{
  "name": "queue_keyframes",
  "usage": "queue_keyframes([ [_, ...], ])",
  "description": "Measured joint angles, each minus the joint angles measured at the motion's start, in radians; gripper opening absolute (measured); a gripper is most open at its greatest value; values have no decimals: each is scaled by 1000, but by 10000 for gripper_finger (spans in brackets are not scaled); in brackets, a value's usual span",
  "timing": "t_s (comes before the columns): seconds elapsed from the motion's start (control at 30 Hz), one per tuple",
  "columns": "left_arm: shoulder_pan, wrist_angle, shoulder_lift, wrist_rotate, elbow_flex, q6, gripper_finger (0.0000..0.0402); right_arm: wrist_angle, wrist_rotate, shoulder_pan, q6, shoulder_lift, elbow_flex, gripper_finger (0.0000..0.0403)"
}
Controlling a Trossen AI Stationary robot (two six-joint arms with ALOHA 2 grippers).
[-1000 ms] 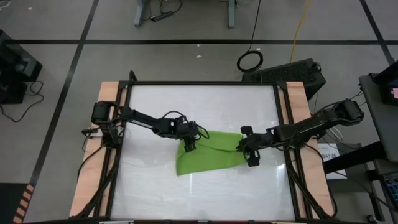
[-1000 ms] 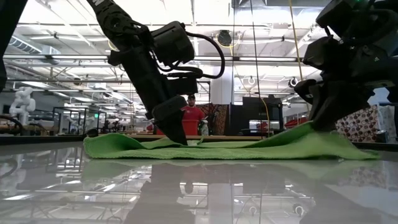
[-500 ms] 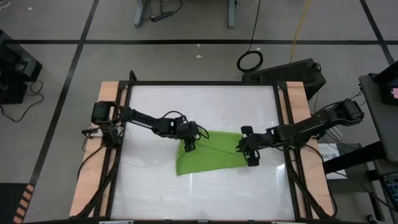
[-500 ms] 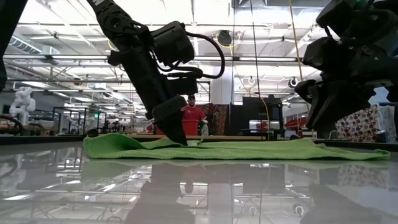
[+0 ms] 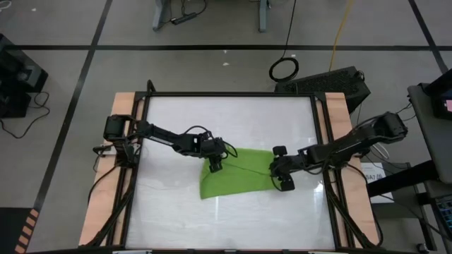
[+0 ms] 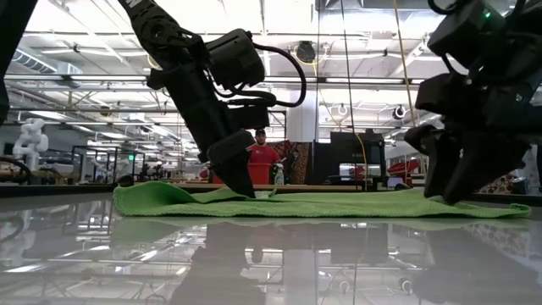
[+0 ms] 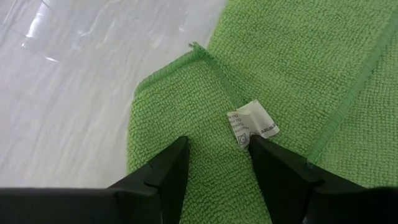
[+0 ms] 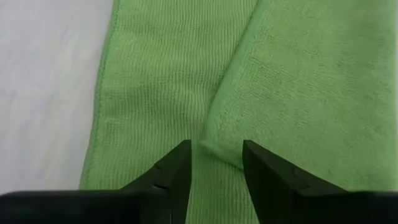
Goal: Roll towel
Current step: Fold the green towel
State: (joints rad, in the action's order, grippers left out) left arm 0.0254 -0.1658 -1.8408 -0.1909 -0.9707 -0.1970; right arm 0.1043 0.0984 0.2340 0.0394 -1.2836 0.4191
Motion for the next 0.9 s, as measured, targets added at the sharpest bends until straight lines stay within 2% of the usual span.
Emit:
queue_keyframes([
  [0.3,0,0,0,0,0,-5,182,-52,5,0,-34,-24,0,104],
  [0.73,0,0,0,0,0,-2,182,-47,5,-1,-63,-23,0,9],
  [0.9,0,0,0,0,0,0,182,-47,5,-1,-69,-23,0,5],
])
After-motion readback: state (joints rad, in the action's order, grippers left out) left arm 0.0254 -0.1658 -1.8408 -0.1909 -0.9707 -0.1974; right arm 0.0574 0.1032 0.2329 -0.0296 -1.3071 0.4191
